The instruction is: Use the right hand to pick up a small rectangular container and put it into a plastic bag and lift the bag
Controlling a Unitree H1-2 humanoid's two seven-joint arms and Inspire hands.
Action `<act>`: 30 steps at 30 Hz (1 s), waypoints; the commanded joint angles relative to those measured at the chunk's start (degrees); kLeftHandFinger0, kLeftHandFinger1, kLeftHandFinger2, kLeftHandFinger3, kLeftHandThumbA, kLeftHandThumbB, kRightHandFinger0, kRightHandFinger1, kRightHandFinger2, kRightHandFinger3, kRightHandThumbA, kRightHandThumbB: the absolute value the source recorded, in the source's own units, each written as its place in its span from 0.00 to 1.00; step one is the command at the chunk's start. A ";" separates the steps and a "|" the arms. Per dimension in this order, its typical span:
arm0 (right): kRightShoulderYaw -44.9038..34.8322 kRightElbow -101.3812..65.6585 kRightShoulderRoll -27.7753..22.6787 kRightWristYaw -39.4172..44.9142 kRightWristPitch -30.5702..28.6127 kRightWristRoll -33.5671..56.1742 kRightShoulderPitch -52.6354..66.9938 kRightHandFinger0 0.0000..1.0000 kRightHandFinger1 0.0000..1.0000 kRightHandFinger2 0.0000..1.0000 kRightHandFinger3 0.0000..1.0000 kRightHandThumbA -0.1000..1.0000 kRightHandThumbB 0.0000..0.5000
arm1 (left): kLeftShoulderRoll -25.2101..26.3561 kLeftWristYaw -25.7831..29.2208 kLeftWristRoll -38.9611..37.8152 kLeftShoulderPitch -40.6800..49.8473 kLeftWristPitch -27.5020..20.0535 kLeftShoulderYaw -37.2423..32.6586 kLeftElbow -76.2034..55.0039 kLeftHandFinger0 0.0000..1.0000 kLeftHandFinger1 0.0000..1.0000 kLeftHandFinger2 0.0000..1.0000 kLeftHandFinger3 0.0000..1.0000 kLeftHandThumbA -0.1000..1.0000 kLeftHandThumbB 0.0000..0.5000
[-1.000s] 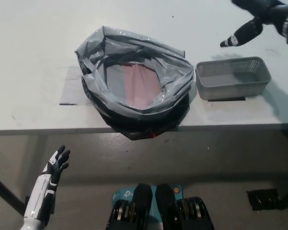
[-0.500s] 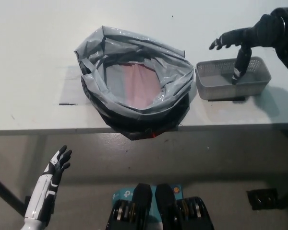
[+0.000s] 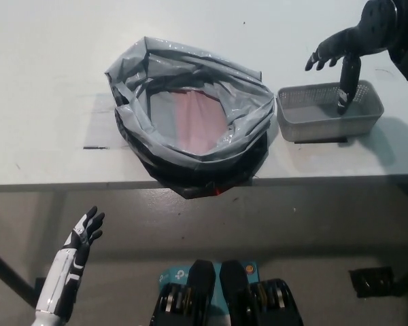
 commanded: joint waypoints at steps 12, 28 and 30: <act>0.83 5.01 2.51 -3.09 -2.67 -6.47 -1.95 1.00 1.00 1.00 1.00 1.00 1.00 | 0.80 -0.92 0.27 0.61 -4.37 -0.09 -1.75 1.00 1.00 1.00 1.00 1.00 0.61; -2.22 14.75 7.71 -17.97 -4.41 -8.31 -1.63 1.00 1.00 1.00 1.00 0.88 1.00 | 0.72 -1.38 -0.21 1.25 -4.48 -0.07 -2.37 1.00 1.00 1.00 1.00 0.97 0.63; -1.89 14.53 7.95 -18.30 -4.56 -9.16 -2.10 1.00 1.00 1.00 1.00 0.89 1.00 | 0.69 -1.21 0.06 1.26 -4.16 0.02 -2.52 1.00 1.00 1.00 1.00 0.98 0.64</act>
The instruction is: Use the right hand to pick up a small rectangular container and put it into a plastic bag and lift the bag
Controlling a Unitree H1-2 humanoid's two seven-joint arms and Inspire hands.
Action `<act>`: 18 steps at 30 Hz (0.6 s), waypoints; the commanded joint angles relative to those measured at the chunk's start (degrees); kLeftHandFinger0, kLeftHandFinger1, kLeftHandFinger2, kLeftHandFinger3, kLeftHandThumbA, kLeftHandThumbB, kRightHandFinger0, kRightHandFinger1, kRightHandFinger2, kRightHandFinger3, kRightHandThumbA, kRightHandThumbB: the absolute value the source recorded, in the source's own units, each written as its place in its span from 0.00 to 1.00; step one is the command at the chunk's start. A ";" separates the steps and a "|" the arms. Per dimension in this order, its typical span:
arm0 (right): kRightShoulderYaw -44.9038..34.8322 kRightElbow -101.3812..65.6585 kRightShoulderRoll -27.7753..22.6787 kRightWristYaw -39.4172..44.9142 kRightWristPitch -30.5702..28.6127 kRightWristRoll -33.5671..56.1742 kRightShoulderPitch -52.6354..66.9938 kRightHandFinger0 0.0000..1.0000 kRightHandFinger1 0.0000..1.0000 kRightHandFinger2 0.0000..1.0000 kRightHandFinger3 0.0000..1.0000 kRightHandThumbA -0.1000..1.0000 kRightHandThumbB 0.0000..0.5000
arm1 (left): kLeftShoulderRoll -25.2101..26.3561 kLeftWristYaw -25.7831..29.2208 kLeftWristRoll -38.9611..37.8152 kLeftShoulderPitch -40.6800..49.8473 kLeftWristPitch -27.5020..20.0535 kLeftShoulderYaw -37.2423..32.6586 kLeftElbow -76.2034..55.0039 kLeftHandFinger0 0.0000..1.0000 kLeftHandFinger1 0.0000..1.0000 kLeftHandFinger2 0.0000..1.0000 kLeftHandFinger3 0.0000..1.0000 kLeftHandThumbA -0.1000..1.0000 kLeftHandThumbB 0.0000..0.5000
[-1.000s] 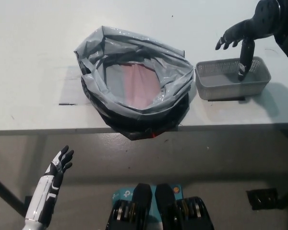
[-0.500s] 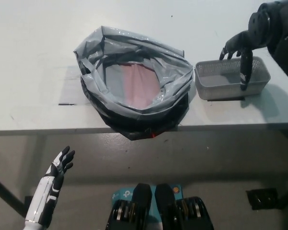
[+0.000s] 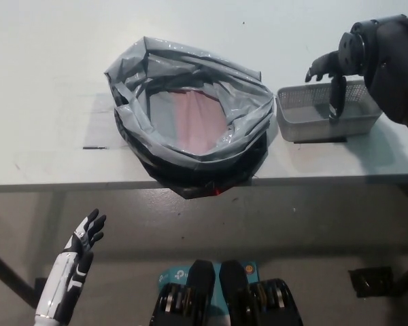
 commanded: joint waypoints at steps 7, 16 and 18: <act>-2.04 -1.26 0.62 -7.62 -0.68 -2.22 -4.46 1.00 1.00 1.00 1.00 0.87 1.00 | 0.68 -0.59 -0.62 0.04 -2.04 0.02 -2.45 1.00 1.00 1.00 1.00 0.97 0.67; -2.37 0.42 1.15 -4.83 -1.42 -1.99 -3.99 1.00 1.00 1.00 1.00 0.89 1.00 | 0.87 -0.86 -0.51 0.01 -2.00 -0.16 -2.85 1.00 1.00 1.00 1.00 0.97 0.69; -2.49 0.80 0.94 -4.45 -1.98 -1.74 -3.88 1.00 1.00 1.00 1.00 0.89 1.00 | 0.87 -0.97 -0.85 -0.11 -1.91 -0.16 -2.78 1.00 1.00 1.00 1.00 0.96 0.70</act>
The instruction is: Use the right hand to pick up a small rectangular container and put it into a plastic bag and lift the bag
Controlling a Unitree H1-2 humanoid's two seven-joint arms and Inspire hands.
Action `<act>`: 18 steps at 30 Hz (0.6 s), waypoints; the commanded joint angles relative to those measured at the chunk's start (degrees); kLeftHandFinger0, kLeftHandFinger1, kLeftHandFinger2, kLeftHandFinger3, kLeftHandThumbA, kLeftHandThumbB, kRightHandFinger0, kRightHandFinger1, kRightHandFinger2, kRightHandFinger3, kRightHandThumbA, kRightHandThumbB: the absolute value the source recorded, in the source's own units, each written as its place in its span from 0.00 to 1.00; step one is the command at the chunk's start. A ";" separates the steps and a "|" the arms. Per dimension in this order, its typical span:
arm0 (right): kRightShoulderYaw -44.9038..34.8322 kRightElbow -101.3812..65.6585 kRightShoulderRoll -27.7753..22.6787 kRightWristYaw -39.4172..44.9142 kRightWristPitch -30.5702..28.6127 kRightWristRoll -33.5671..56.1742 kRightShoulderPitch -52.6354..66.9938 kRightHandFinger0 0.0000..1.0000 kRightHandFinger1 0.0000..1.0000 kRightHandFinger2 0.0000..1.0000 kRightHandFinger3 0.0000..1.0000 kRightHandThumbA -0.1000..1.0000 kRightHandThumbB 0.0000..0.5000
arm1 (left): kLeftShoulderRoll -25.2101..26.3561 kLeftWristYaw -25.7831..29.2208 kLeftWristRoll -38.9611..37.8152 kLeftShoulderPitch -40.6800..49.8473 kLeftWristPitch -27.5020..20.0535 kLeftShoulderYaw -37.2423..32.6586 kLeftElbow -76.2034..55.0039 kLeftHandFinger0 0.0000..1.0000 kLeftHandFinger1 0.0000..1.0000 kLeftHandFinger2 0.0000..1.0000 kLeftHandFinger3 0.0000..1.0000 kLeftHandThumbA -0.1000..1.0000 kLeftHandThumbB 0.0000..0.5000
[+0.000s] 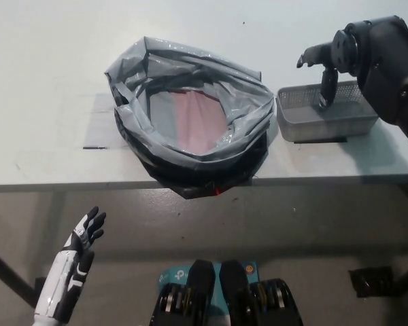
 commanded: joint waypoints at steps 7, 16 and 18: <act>0.68 2.60 -0.25 2.05 -2.48 -1.69 -4.46 1.00 1.00 1.00 1.00 0.92 1.00 | 0.99 -0.97 -0.68 -0.30 -1.90 -0.21 -1.62 1.00 1.00 1.00 1.00 0.96 0.71; -0.92 6.72 0.58 1.17 -0.58 -0.17 -4.22 1.00 1.00 1.00 1.00 0.83 1.00 | 0.90 -0.95 -0.66 -0.30 -1.71 -0.27 -1.68 1.00 1.00 1.00 1.00 0.96 0.71; -1.60 8.01 1.07 0.53 -0.31 0.34 -3.84 1.00 1.00 1.00 1.00 0.80 1.00 | 1.01 -1.11 -0.73 -0.47 -1.93 -0.36 -1.52 1.00 1.00 1.00 1.00 0.96 0.70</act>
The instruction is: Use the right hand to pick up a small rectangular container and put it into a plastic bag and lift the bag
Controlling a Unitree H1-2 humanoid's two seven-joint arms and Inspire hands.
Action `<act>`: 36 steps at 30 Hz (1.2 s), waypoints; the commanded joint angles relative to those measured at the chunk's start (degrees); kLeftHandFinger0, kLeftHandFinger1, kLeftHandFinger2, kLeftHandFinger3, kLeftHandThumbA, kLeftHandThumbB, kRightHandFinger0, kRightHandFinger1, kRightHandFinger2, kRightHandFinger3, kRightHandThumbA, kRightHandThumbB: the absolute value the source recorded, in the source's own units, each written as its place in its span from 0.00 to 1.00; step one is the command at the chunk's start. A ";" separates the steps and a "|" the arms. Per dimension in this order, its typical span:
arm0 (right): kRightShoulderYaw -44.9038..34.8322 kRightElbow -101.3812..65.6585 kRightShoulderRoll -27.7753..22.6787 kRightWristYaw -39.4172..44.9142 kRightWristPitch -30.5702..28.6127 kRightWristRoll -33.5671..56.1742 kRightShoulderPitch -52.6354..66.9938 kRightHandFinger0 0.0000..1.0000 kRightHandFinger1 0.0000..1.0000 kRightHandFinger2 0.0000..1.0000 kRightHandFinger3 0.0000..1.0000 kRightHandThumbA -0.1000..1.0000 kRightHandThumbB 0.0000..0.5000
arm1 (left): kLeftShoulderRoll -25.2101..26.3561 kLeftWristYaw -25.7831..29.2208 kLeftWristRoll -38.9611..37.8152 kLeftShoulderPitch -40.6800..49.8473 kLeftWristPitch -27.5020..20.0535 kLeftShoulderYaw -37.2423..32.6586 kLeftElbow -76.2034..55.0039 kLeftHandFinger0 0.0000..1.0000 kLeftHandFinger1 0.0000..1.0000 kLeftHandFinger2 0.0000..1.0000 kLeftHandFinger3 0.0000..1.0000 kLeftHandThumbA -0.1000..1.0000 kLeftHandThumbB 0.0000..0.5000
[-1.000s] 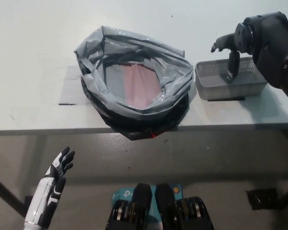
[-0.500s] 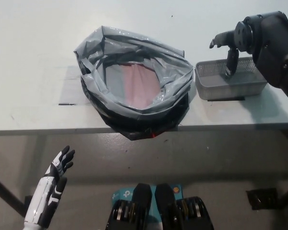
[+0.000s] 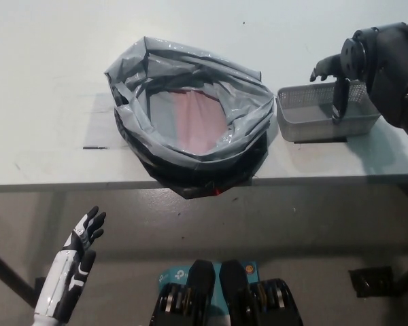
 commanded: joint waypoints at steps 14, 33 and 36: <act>-1.97 8.87 4.35 -2.86 -0.39 0.60 -1.75 1.00 1.00 1.00 1.00 0.79 1.00 | 0.88 -1.10 -0.47 -0.60 -1.64 -0.45 -1.87 1.00 1.00 1.00 1.00 0.95 0.72; -1.81 11.02 6.83 -14.24 -2.29 -0.34 3.39 0.70 0.73 0.89 1.00 0.22 0.85 | 1.11 -1.22 -0.99 -1.45 -1.10 -0.22 -2.38 1.00 1.00 1.00 1.00 0.93 0.71; -1.68 9.76 5.90 -25.28 -5.49 -1.42 5.30 0.84 0.89 0.90 0.80 0.01 0.51 | 1.19 -1.21 -0.98 -1.90 -1.16 -0.16 -2.33 1.00 1.00 1.00 1.00 0.93 0.71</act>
